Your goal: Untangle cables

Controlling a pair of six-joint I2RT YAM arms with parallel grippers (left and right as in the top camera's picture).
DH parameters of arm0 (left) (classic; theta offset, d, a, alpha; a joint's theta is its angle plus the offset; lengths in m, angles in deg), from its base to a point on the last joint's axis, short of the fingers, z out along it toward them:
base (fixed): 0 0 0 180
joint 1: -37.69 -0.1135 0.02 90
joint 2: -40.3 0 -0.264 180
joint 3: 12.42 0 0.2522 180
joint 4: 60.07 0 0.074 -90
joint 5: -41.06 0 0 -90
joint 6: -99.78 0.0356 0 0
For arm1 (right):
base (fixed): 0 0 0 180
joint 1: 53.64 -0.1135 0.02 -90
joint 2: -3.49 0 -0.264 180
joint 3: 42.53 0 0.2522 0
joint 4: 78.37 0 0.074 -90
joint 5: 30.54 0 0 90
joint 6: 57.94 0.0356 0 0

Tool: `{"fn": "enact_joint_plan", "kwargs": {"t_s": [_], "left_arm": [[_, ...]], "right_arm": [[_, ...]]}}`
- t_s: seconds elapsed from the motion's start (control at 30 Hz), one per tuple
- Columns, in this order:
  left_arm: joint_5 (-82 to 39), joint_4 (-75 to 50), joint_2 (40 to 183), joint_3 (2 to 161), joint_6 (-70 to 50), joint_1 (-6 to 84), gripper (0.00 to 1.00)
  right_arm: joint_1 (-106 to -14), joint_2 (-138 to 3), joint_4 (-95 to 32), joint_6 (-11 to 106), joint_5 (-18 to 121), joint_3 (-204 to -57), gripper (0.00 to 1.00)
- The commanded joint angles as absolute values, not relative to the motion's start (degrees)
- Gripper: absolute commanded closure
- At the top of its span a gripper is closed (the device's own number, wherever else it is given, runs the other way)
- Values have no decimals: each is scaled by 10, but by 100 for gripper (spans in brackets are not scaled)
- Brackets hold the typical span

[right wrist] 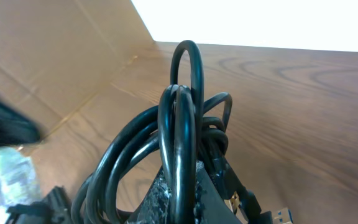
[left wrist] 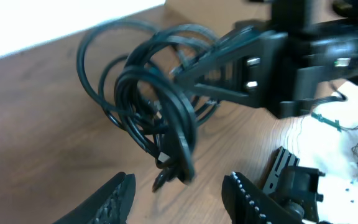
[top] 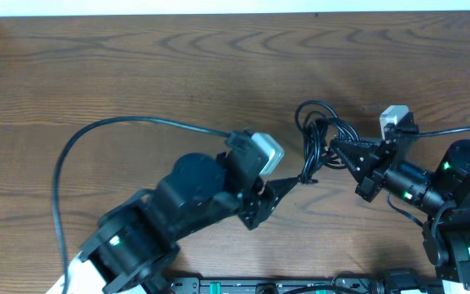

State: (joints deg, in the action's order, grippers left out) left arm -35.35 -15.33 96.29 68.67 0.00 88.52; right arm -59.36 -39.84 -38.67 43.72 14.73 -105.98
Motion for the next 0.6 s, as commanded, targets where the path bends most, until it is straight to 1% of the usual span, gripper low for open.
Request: {"fn": "enact_joint_plan", "kwargs": {"t_s": [0.0, 0.03, 0.07, 0.1, 0.57], "left_arm": [[-355, -164, 985, 698, -57, 885, 55], [-344, -172, 992, 698, -66, 885, 62], [-335, -179, 998, 698, -71, 885, 67], [-325, -186, 1004, 698, -71, 885, 69], [-318, -218, 1024, 698, -71, 885, 70]], "right_arm": [[-592, -393, -402, 471, 109, -1061, 99], [-592, -393, -408, 484, 109, -1061, 99], [-592, -393, -412, 492, 108, -1061, 99], [-592, -393, -414, 494, 108, -1061, 99], [-592, -393, -417, 488, 80, -1061, 99]]}}
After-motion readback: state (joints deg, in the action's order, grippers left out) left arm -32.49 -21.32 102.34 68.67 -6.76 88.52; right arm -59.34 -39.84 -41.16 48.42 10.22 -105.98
